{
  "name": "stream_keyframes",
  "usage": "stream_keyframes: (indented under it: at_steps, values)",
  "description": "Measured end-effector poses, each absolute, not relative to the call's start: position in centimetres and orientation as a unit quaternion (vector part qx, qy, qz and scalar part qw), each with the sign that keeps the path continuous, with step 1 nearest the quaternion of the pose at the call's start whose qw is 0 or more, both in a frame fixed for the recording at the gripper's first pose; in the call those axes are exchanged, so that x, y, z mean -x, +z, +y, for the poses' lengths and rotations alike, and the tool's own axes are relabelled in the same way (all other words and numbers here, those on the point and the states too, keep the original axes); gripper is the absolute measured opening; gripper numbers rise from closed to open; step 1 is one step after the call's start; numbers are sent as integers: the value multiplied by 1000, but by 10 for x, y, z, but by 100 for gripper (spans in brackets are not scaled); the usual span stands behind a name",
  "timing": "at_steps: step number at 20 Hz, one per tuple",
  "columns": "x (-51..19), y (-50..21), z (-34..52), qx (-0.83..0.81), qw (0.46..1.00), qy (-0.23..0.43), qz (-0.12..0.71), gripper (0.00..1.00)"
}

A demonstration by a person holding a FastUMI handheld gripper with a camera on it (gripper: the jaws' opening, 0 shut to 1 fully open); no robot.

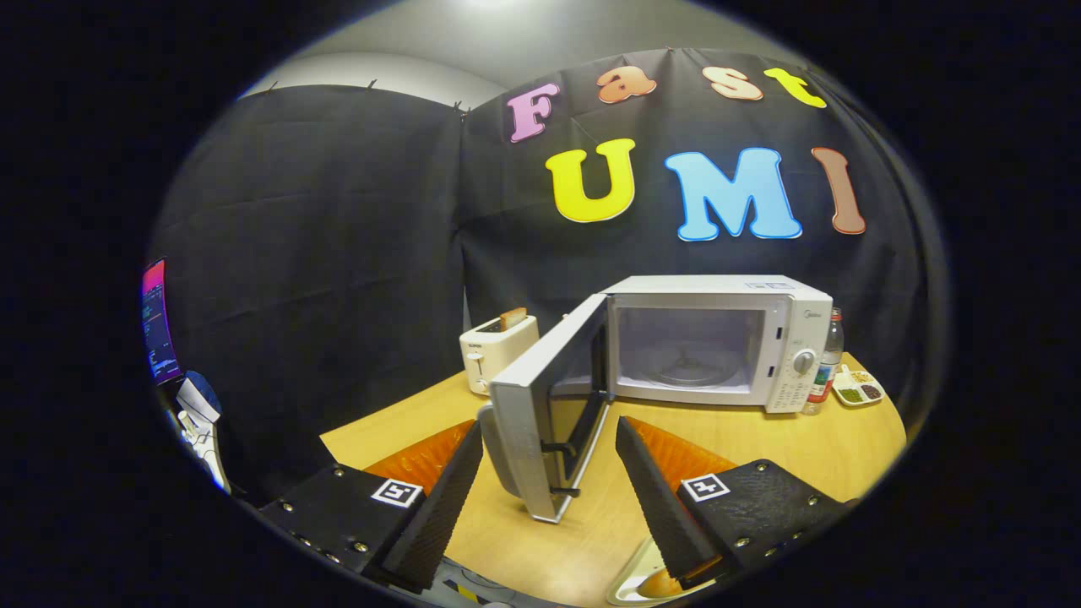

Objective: Open the microwave, put the food inside, and close the microwave door.

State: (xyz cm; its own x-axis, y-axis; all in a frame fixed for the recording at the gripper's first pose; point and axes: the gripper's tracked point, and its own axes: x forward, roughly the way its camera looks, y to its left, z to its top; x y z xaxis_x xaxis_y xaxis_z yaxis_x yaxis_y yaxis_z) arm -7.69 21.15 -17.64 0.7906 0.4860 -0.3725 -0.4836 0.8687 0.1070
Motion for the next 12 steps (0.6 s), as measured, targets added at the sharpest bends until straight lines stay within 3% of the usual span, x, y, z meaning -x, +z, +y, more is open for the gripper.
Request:
stream_keyframes:
  at_steps: [12]
  values:
    - [91,-268,85,41,935,195,295,96]
